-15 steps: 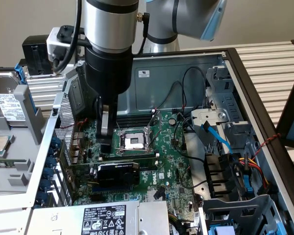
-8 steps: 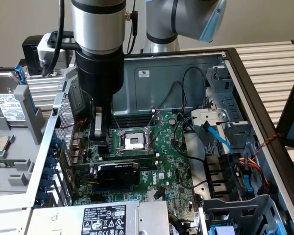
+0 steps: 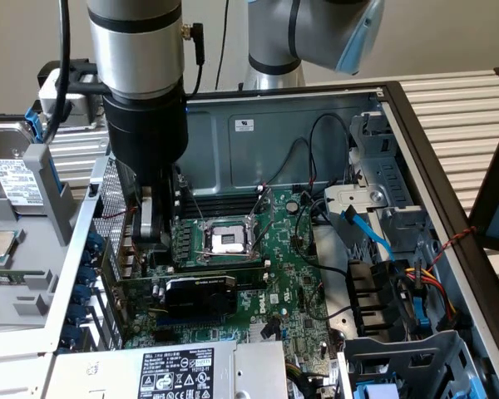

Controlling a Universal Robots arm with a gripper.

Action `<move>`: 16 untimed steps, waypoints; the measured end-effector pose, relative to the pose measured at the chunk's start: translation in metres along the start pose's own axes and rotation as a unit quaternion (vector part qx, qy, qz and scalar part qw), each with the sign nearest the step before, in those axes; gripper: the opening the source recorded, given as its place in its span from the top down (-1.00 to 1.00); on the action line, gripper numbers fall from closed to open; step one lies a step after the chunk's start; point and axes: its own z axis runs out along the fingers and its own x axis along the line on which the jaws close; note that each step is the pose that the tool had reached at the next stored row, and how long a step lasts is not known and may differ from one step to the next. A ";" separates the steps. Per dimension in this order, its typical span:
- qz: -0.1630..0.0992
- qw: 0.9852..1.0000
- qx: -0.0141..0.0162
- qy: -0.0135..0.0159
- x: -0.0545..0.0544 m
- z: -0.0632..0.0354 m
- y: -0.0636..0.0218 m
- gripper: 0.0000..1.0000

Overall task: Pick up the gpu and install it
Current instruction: 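Press down on the gpu until it lock into place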

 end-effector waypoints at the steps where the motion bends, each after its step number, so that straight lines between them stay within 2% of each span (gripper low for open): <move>1: 0.000 1.000 0.000 0.000 0.000 -0.0001 0.0002 0.79; 4: 0.000 1.000 0.001 0.000 0.000 0.0005 0.0004 0.79; 8: 0.000 1.000 0.006 -0.001 -0.002 0.0040 0.0004 0.79; 12: 0.000 1.000 0.008 -0.001 -0.008 0.0086 0.0004 0.79; 14: 0.000 1.000 0.011 -0.001 -0.008 0.0106 0.0006 0.79; 16: 0.000 1.000 0.012 -0.001 -0.008 0.0118 0.0014 0.79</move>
